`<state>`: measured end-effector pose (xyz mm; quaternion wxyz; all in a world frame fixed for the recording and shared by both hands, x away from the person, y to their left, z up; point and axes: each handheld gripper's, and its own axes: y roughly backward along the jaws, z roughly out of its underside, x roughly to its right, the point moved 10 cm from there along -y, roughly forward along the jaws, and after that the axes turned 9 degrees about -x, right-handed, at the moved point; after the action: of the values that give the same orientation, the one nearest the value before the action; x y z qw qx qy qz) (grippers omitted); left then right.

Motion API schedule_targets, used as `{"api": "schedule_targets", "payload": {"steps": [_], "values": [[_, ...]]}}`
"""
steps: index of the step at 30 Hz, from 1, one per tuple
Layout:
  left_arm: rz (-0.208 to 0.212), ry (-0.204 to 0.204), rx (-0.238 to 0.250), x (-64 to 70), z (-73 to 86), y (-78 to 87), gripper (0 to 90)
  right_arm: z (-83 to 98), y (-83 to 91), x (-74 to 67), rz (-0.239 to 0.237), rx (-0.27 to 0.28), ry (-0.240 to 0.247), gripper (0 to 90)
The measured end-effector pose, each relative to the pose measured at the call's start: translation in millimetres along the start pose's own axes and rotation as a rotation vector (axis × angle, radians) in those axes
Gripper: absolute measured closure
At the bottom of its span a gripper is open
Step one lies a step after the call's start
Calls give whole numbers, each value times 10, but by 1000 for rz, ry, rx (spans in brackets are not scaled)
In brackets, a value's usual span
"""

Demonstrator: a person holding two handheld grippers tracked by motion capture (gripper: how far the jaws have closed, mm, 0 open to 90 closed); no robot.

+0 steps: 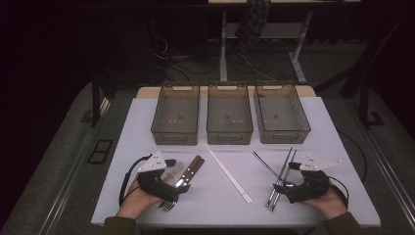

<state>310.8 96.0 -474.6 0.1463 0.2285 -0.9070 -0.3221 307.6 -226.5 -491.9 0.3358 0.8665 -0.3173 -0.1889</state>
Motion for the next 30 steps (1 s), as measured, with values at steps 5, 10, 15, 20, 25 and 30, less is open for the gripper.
{"api": "schedule_targets", "payload": {"steps": [5, 10, 15, 20, 25, 30], "values": [[1, 6, 1, -1, 6, 1, 0, 7, 13, 24, 5, 1, -10, 4], [4, 13, 1, -5, 20, -7, 0, 11, 26, 77, 16, -1, -32, 4], [-10, 5, 2, -5, 11, 11, 0, 21, 20, 121, 20, -16, -38, 6], [-5, 5, 5, 13, 28, 22, 0, 8, 44, 145, 25, -25, -61, 97], [0, 8, 8, 12, 26, 21, 0, 9, 68, 172, 34, -30, -75, 216], [2, 9, 9, 8, 20, 20, 0, 16, 91, 219, 36, -34, -89, 318]]}}
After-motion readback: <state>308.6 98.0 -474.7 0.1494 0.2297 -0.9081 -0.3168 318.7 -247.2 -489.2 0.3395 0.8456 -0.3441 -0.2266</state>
